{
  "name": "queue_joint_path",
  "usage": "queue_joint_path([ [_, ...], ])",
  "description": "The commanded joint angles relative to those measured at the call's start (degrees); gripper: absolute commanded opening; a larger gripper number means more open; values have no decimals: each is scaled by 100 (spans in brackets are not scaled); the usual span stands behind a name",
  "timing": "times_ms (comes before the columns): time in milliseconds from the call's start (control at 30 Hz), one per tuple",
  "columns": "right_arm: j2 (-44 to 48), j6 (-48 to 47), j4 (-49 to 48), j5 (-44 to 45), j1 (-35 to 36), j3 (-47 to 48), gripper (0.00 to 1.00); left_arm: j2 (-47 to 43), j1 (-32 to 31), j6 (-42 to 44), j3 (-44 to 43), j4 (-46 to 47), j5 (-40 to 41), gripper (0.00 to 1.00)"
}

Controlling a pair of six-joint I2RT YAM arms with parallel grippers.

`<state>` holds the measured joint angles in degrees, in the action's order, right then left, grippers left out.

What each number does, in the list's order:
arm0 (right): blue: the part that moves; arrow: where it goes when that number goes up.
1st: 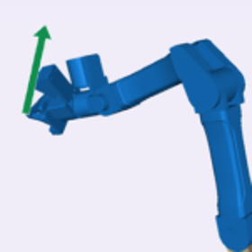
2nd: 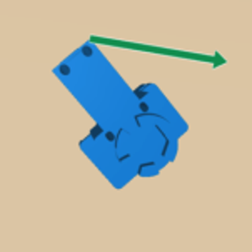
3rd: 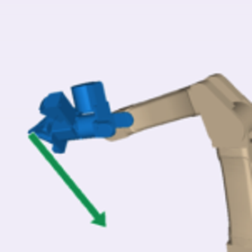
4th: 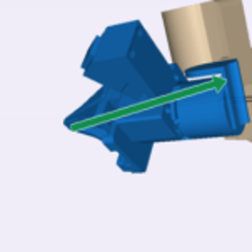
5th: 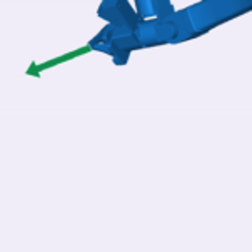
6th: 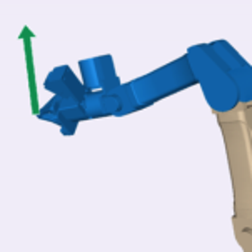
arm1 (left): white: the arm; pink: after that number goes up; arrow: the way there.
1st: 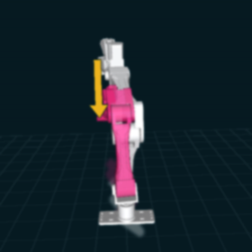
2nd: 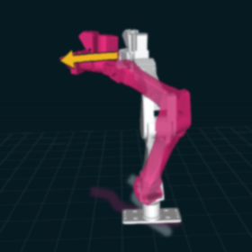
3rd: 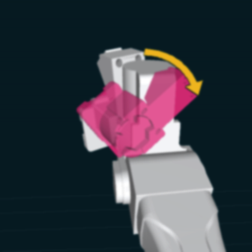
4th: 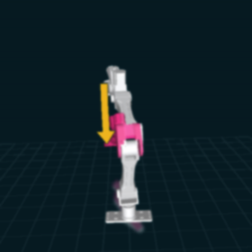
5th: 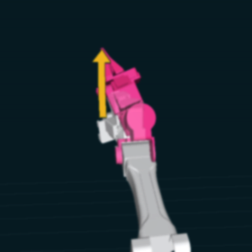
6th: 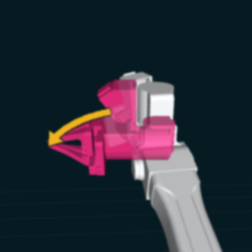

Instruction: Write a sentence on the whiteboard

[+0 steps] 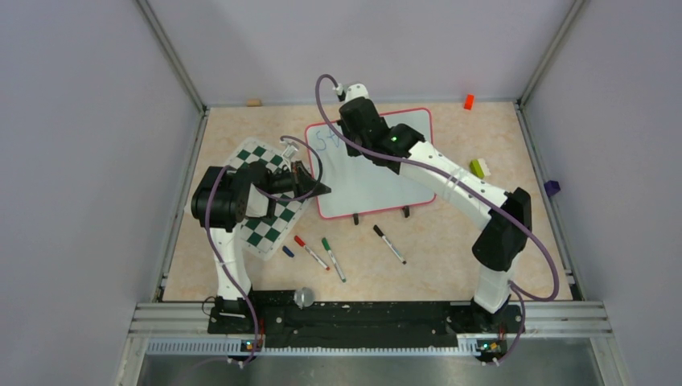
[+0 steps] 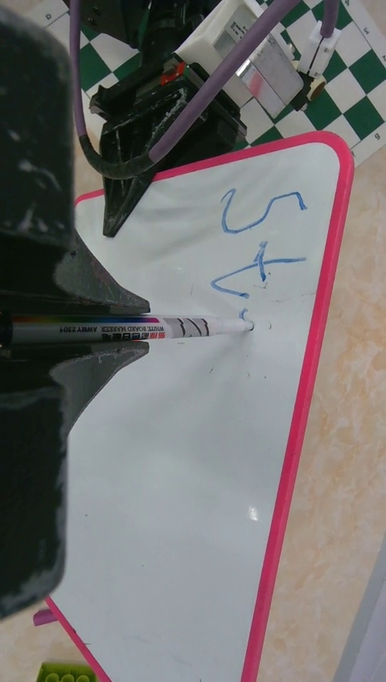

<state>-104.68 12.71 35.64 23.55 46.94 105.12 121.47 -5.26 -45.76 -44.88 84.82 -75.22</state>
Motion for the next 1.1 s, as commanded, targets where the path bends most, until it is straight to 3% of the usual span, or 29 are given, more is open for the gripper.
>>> queue_joint_path([
  [0,92,106,63,76,-119,-77,0,-31,51,510,-17,800,35,6],
  [1067,267,328,40,-89,-121,-453,0,-36,51,523,-13,800,17,6],
])
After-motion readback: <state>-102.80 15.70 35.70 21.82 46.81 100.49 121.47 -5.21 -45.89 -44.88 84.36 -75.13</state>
